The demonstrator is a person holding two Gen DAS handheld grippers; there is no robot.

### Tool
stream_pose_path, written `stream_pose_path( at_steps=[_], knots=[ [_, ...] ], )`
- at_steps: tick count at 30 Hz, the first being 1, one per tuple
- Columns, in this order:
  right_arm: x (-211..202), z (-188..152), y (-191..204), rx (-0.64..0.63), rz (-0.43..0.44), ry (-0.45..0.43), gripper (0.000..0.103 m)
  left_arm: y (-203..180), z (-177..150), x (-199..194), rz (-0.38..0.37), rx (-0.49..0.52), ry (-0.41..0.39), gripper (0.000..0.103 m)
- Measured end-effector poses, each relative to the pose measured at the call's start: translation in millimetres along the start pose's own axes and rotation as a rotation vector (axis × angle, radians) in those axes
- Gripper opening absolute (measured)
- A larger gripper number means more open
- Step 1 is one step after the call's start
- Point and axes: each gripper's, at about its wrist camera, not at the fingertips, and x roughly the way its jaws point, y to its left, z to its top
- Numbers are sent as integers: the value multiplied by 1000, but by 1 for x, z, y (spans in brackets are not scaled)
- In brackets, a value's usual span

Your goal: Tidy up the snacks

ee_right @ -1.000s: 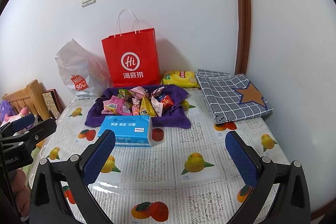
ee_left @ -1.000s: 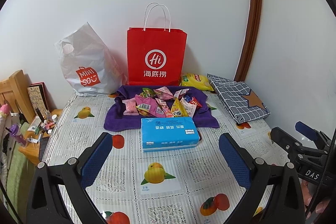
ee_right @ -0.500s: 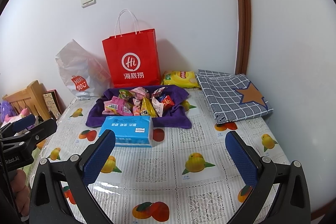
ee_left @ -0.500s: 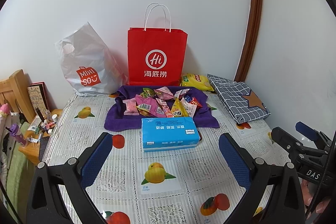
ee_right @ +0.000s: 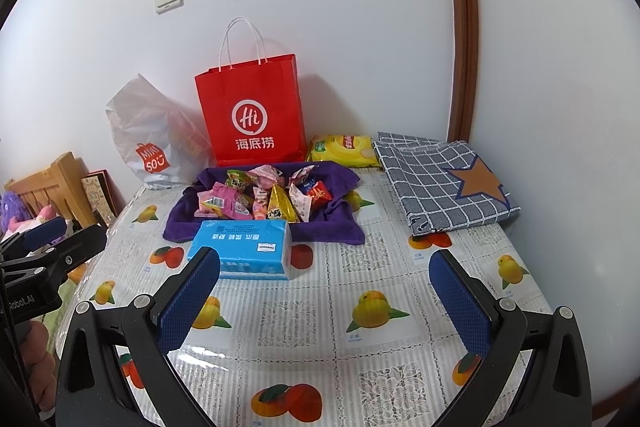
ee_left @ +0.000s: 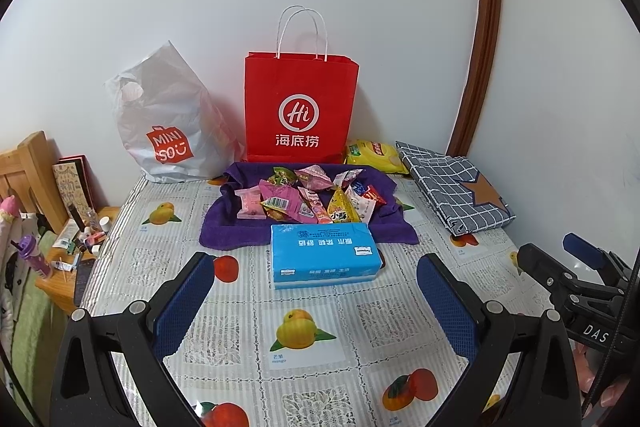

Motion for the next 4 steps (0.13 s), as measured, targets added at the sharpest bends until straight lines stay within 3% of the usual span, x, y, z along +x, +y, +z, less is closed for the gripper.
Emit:
stream_pose_path(
  at_steps=[4],
  knots=[
    [-1,0,1,-3,2,-3,103,0,-1,-1,-1,0,-2,102]
  ],
)
